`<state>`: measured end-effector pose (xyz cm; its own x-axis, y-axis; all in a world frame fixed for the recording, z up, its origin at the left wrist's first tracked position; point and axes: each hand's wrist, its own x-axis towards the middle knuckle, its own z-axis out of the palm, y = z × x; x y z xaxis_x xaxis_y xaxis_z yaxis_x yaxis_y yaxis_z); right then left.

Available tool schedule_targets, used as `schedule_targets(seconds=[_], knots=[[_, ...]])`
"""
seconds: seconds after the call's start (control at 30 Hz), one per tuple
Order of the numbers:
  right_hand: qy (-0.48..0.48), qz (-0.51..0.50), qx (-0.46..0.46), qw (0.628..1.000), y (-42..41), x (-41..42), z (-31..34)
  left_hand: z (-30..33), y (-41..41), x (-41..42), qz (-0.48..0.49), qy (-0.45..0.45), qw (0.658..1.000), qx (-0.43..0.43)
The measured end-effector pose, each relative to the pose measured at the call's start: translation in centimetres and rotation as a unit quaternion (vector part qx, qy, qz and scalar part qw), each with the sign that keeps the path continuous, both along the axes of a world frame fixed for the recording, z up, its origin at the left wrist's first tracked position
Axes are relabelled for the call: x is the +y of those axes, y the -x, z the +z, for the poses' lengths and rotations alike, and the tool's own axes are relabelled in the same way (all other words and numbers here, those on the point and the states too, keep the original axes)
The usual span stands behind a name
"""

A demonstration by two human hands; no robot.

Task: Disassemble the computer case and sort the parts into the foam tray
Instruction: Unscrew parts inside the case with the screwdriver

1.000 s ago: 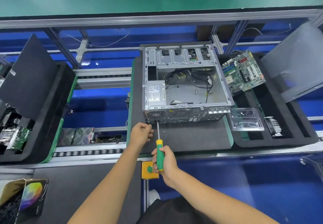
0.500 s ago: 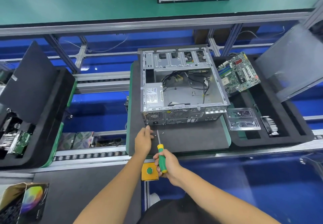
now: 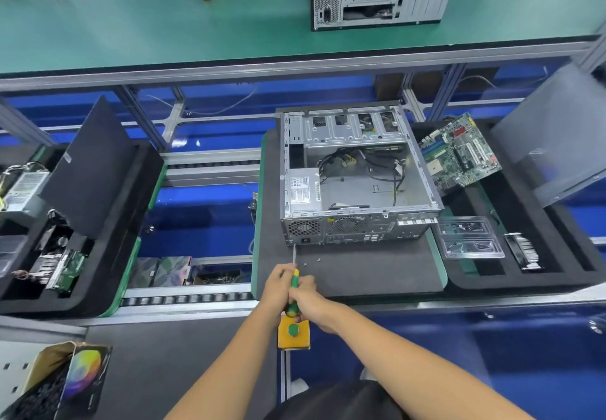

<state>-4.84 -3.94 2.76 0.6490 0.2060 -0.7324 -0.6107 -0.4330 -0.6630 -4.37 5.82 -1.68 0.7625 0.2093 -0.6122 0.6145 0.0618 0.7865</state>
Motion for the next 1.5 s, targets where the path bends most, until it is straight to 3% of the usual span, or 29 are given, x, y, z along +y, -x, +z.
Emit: schedule_targets(seconds=[0.17, 0.27, 0.37, 0.47, 0.53, 0.6, 0.73, 1.3, 1.5], knots=[[0.117, 0.127, -0.053, 0.984, -0.1, 0.5, -0.7, -0.3, -0.7, 0.0, 0.012, -0.058, 0.998, 0.023], [0.168, 0.144, -0.195, 0.956, -1.2, -0.4, -0.3, -1.0, -0.7, -0.5, 0.032, -0.064, 0.997, 0.001], [0.196, 0.095, -0.414, 0.884, -4.5, -2.4, 1.6, -0.6, -0.1, -1.0, 0.043, -0.014, 0.999, -0.029], [0.277, 0.063, -0.530, 0.799, -8.9, -4.7, 4.0, -1.0, 0.2, -0.6, 0.024, -0.013, 0.999, -0.039], [0.335, 0.102, -0.529, 0.773, -11.4, -6.3, 4.9, -1.1, 0.3, -0.4, 0.010, -0.025, 0.999, -0.047], [0.383, 0.209, -0.475, 0.764, -13.4, -7.6, 5.1, -1.1, 0.6, -0.3, 0.006, -0.029, 0.998, -0.056], [0.388, 0.342, -0.389, 0.762, -15.0, -8.4, 4.8, -1.5, 0.6, -0.3, 0.007, -0.029, 0.997, -0.065], [0.374, 0.349, -0.369, 0.776, -15.3, -8.3, 4.8, -1.2, 0.2, 1.0, -0.043, -0.025, 0.997, -0.051], [0.375, 0.356, -0.366, 0.774, -15.2, -8.3, 5.1, -1.6, 0.1, 0.6, -0.015, -0.019, 0.998, -0.056]])
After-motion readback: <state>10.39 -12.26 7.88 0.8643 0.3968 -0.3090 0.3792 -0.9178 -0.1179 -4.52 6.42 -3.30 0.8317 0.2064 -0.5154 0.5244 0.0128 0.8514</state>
